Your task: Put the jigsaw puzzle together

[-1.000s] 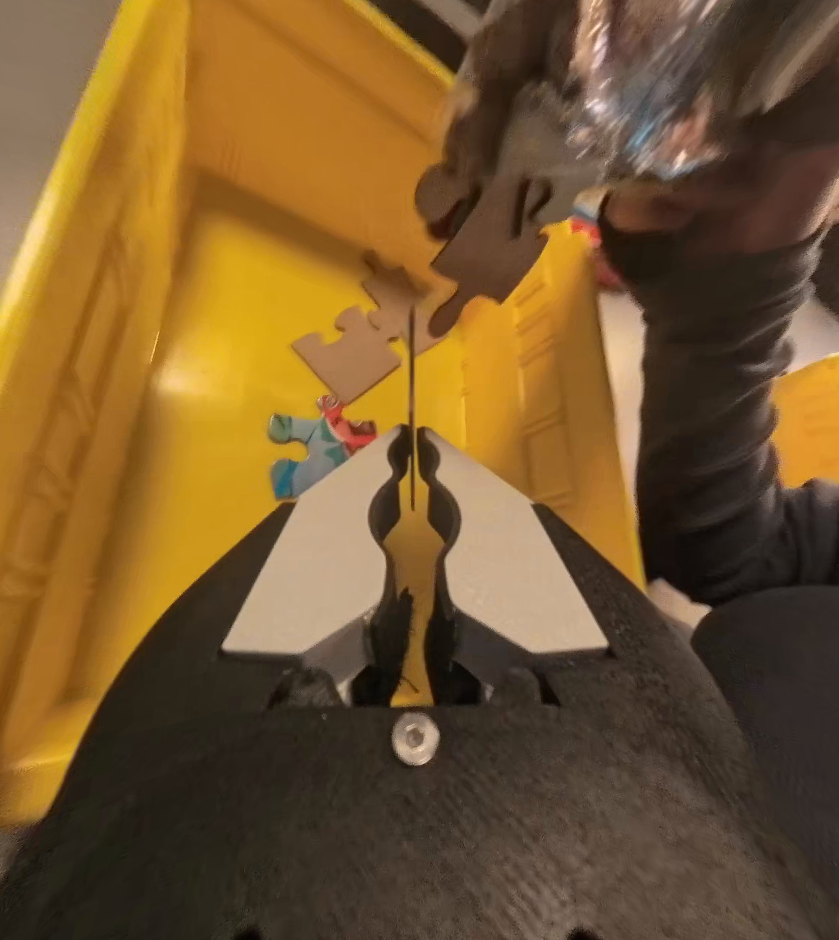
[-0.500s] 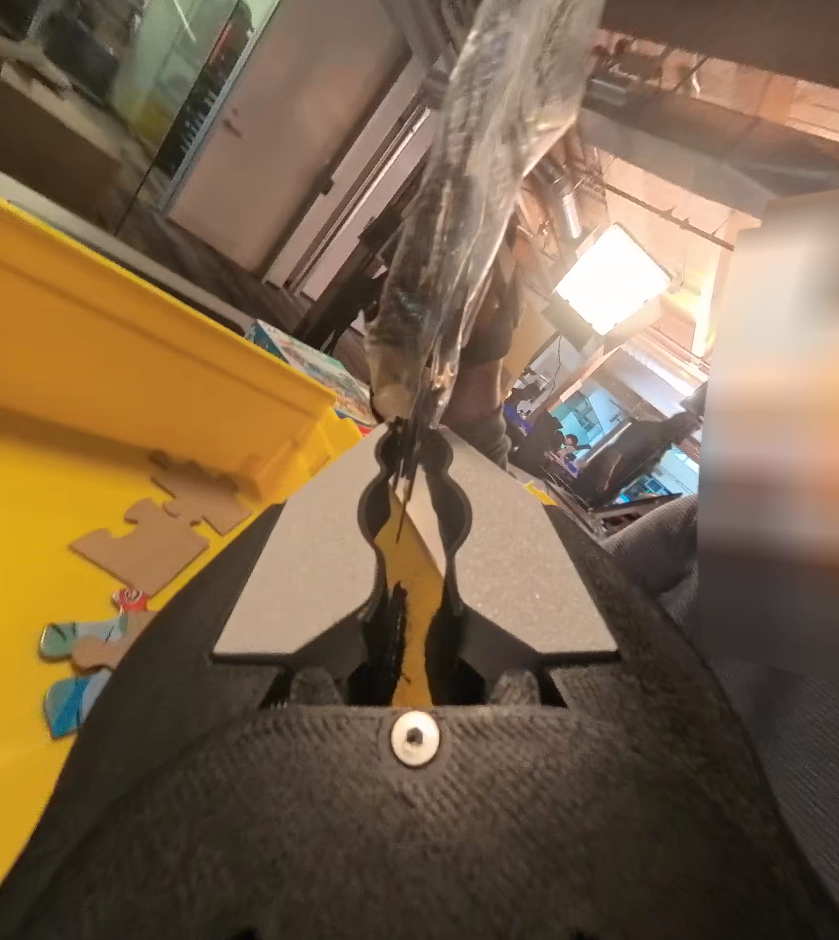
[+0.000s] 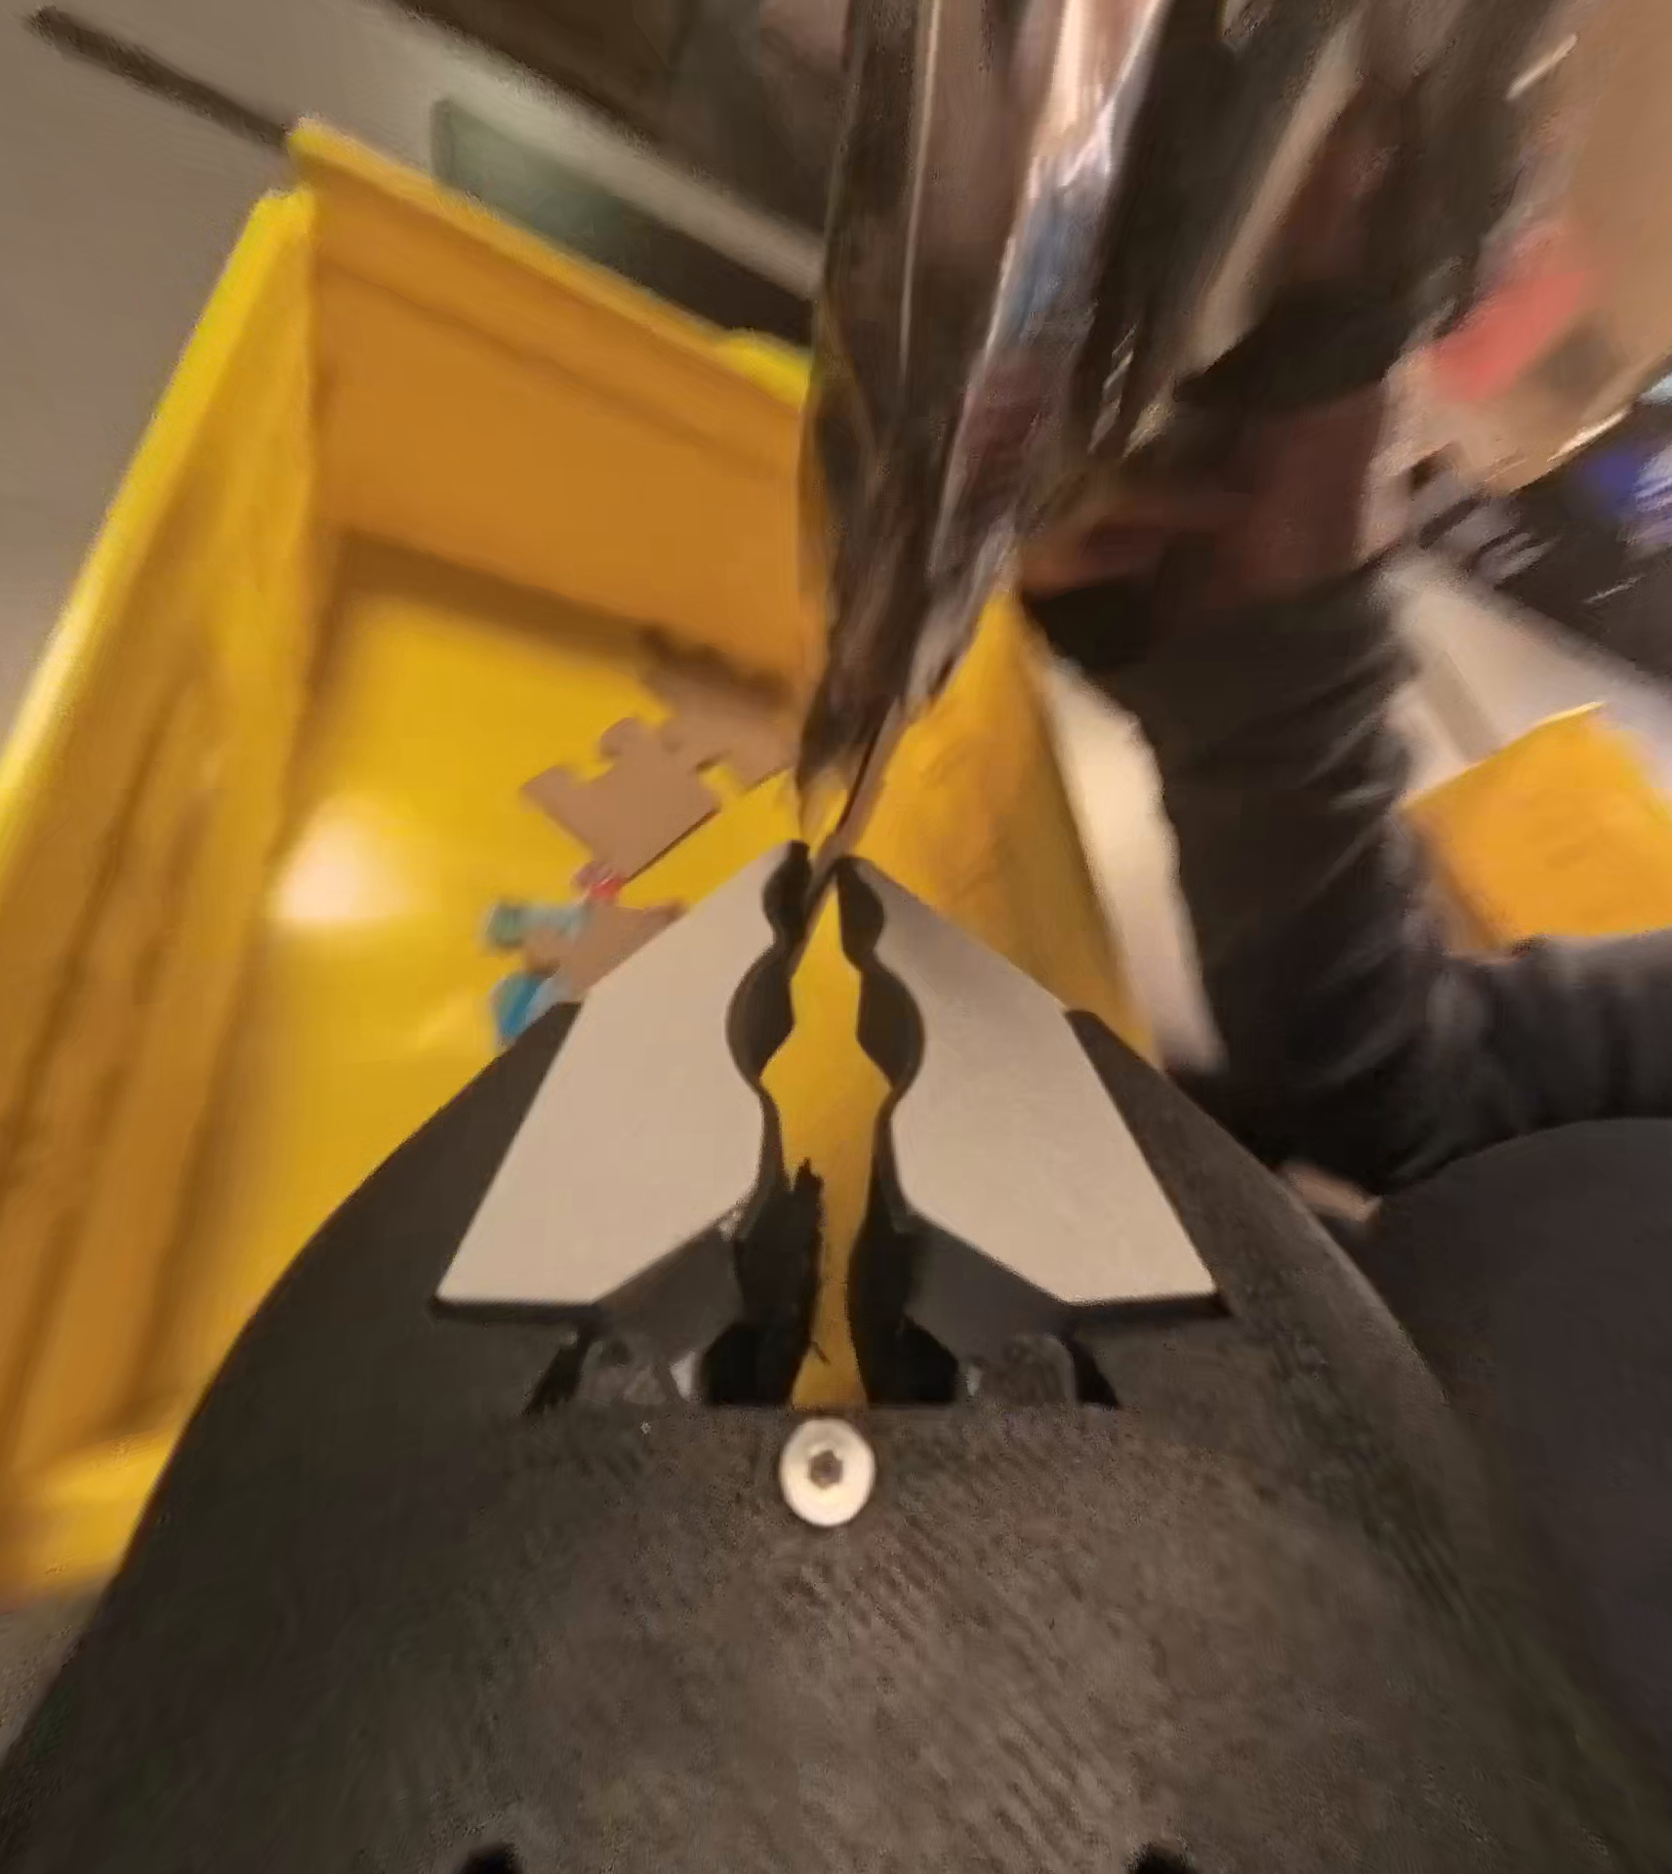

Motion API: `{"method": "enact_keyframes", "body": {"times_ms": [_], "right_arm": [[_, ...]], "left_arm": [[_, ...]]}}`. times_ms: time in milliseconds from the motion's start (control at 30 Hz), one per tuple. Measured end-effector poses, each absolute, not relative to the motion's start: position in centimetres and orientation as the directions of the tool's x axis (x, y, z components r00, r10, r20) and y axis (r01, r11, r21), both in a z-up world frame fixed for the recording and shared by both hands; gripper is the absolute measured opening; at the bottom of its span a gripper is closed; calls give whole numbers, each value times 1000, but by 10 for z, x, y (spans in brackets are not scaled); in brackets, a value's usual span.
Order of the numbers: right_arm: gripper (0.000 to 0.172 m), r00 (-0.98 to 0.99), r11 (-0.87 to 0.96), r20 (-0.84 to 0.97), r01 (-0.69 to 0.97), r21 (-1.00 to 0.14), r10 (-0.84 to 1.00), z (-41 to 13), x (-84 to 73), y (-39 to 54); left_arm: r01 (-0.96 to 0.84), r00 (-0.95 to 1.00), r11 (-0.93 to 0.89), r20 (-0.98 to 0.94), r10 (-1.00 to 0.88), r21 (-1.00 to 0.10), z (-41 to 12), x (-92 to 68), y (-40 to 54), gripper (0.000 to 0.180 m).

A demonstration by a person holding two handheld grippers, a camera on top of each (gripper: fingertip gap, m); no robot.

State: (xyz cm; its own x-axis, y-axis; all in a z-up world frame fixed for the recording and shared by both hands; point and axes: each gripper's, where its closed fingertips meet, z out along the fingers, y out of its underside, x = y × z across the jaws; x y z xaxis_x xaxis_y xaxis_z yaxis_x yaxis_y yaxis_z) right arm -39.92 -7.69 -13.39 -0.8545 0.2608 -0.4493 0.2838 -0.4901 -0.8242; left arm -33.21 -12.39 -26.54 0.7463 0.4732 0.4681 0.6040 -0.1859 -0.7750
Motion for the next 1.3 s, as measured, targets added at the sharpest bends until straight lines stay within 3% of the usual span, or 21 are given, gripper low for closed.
{"method": "enact_keyframes", "body": {"times_ms": [67, 167, 200, 233, 300, 400, 500, 567, 600, 633, 700, 867, 1133, 1200, 1300], "right_arm": [[5, -834, -530, -435, 212, -821, 339, -126, -404, -54], [6, -825, -477, -410, 201, -856, 389, -126, -403, -35], [5, -835, -465, -414, 223, -857, 362, -127, -400, -36], [5, -844, -480, -425, 239, -844, 328, -125, -398, -37], [6, -857, -510, -438, 258, -821, 272, -119, -394, -40], [5, -867, -508, -433, 265, -820, 247, -118, -391, -44], [5, -876, -511, -449, 308, -802, 178, -117, -387, -47], [6, -878, -509, -460, 338, -792, 132, -117, -384, -51], [6, -878, -513, -464, 344, -786, 122, -117, -384, -51], [6, -877, -522, -464, 340, -782, 125, -116, -384, -49], [6, -874, -510, -450, 307, -803, 182, -117, -386, -42], [6, -865, -476, -397, 222, -851, 308, -114, -386, -39], [4, -857, -478, -384, 193, -857, 344, -113, -388, -43], [3, -859, -503, -393, 194, -842, 327, -110, -387, -40], [2, -856, -567, -424, 199, -799, 296, -105, -387, -34]], "left_arm": [[616, 726, -370, 321, 608, -695, -299, -330, -147, 0], [637, 704, -162, 484, 520, -753, -275, -330, -129, 0], [637, 693, -87, 519, 501, -766, -266, -337, -125, 12], [643, 683, -31, 555, 475, -765, -260, -341, -119, 41], [646, 684, 26, 594, 424, -763, -253, -345, -108, 75], [592, 736, 112, 592, 327, -798, -239, -343, -95, 86], [595, 740, 322, 658, 139, -737, -211, -345, -97, 60], [626, 737, 347, 675, 29, -698, -206, -342, -95, 40], [657, 729, 326, 682, -48, -680, -205, -335, -92, 15], [684, 719, 303, 683, -129, -664, -203, -327, -88, 8], [687, 723, 285, 669, -173, -669, -203, -319, -83, 6], [656, 750, 180, 659, -53, -733, -212, -317, -80, 6], [544, 828, 6, 538, 158, -839, -228, -314, -89, 5], [515, 848, 6, 511, 141, -857, -224, -311, -88, 5], [589, 806, 132, 592, -21, -797, -209, -308, -95, 4]]}}
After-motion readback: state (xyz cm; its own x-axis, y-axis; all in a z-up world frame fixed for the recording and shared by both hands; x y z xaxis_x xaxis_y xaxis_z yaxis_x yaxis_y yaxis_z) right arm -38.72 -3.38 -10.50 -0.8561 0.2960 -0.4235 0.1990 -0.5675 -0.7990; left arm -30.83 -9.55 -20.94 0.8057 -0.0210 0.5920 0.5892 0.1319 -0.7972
